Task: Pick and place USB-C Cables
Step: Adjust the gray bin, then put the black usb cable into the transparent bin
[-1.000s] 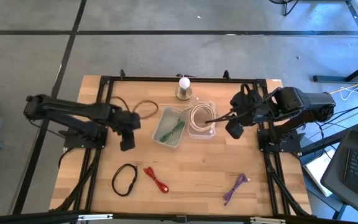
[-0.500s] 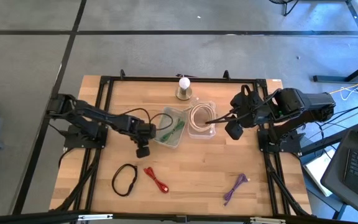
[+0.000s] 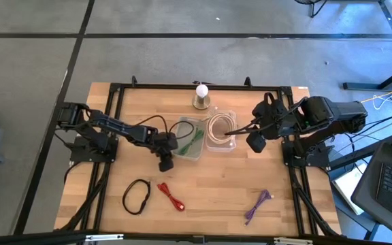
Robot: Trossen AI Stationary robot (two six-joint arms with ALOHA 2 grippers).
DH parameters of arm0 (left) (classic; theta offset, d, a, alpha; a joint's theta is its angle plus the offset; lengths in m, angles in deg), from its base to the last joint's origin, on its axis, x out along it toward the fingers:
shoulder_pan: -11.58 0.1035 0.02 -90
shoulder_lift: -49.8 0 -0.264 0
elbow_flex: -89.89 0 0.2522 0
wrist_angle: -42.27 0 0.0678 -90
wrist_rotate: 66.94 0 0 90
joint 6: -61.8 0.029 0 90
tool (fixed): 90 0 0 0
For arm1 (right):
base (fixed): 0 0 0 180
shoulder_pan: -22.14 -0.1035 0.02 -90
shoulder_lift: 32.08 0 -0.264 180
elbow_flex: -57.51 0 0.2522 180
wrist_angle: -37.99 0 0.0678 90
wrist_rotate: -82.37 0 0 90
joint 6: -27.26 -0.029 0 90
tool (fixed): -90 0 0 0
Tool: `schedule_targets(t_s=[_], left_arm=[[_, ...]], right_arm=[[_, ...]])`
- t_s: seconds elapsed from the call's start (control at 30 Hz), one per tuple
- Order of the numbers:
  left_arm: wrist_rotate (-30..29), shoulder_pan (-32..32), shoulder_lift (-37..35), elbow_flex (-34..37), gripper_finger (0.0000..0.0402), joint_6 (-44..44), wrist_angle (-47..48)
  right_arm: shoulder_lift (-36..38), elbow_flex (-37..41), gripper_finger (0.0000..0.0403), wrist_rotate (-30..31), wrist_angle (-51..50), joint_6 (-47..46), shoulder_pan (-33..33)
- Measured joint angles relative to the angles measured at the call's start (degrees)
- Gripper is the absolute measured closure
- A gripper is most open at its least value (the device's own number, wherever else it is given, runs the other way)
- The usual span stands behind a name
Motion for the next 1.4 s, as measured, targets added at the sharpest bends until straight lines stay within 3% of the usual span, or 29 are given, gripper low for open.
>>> schedule_targets(t_s=[0.47,0.6,0.77,0.87,0.97,1.13,1.27,1.4], left_arm=[[1.42,2.48,-0.07,-0.05,0.0401,-1.34,-4.73],[1.85,2.77,-3.82,-0.69,0.0399,0.52,7.61],[3.14,0.15,-15.14,-6.35,0.04,0.86,29.54],[6.39,-3.97,-22.79,-9.32,0.0401,-2.24,33.5],[4.8,-8.29,-30.25,-10.36,0.04,-6.97,33.53],[-5.91,-12.25,-40.07,-10.4,0.04,-16.66,33.6],[-14.14,-13.65,-44.7,-10.4,0.04,-18.33,33.6],[-20.75,-13.29,-46.55,-10.4,0.0399,-18.14,33.47]], right_arm=[[-0.01,0.0,0.0222,0.0,0.88,0.01,0.0],[-0.01,0.0,0.0222,-1.55,-0.73,1.14,-0.04],[0.02,0.65,0.0222,-13.1,-2.08,-3.36,-1.28],[0.0,2.5,0.0222,-18.65,-0.23,-10.12,-5.55],[-0.16,6.92,0.0222,-21.3,7.37,-18.6,-12.17],[-0.25,19.53,0.0222,-19.7,31.76,-35.95,-23.56],[-1.09,31.87,0.0222,-12.09,54.23,-45.83,-29.02],[-3.79,41.96,0.0222,-6.23,68.8,-53.13,-30.42]])
